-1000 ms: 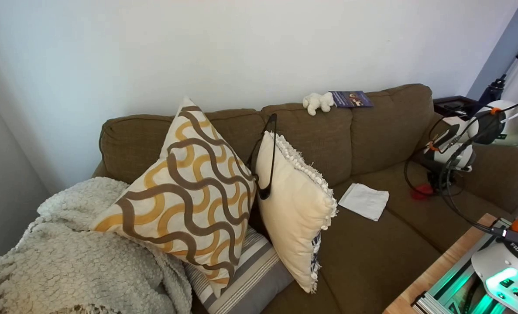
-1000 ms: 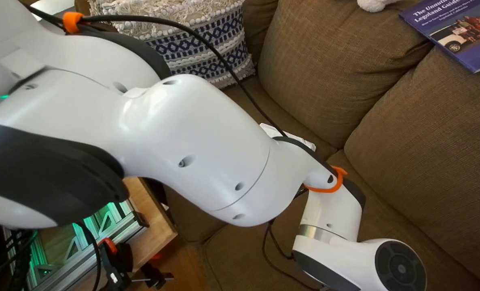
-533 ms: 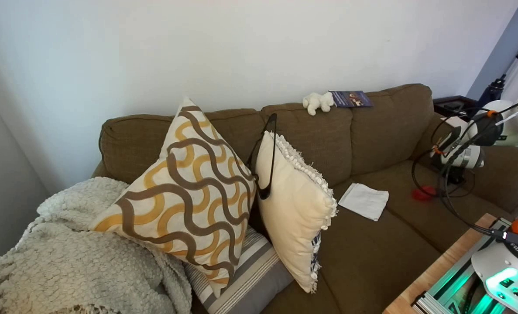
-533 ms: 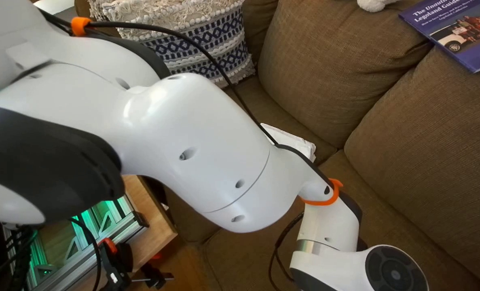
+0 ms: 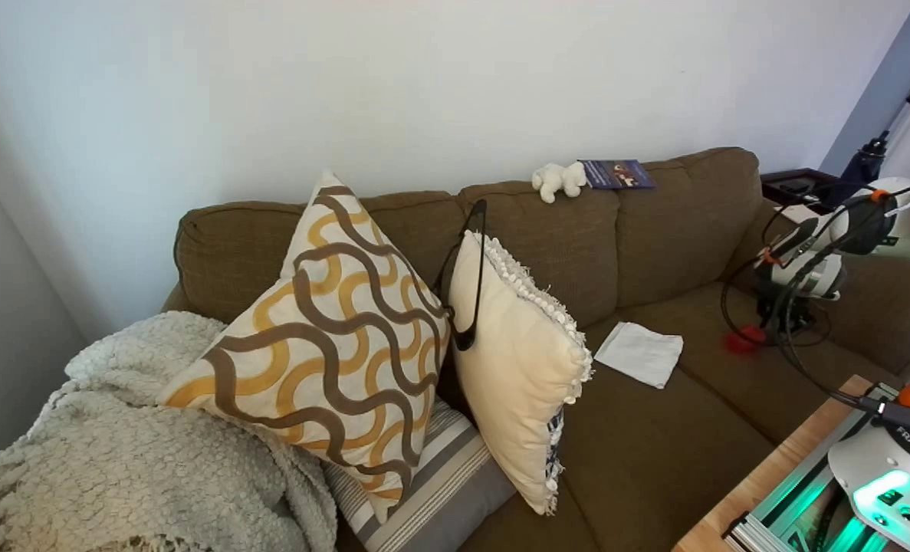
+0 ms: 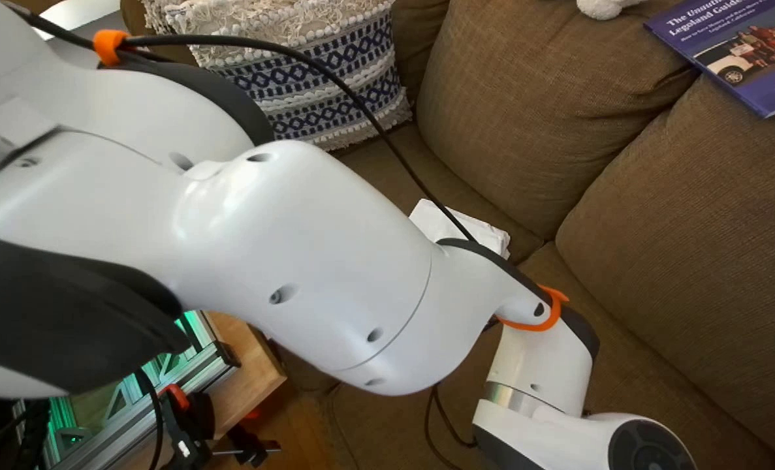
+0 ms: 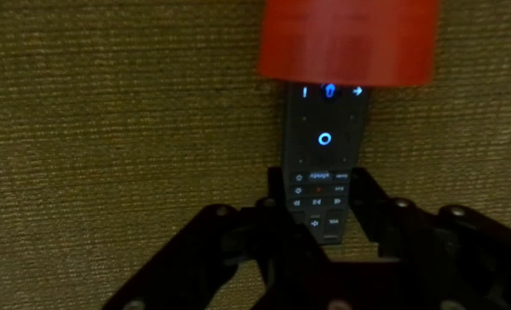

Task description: Put the black remote control on the white towel

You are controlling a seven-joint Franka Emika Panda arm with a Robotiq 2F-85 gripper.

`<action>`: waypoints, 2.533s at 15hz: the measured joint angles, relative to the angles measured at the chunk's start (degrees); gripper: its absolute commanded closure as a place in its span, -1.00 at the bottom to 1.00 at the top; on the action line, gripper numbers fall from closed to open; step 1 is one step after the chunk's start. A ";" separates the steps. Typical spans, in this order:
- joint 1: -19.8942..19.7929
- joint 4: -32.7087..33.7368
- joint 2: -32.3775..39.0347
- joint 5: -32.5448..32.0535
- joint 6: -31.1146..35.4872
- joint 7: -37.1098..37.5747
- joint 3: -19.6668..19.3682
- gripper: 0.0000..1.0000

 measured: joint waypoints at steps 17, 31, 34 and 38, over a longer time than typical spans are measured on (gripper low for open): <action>-0.65 0.31 0.11 0.03 -1.19 -3.45 3.52 -1.00; 1.74 -5.82 0.21 0.03 4.95 -3.83 3.60 -0.01; 2.00 -6.30 0.14 0.03 6.59 -3.82 3.45 0.03; 2.55 -6.81 0.10 0.03 8.74 -3.81 2.97 0.03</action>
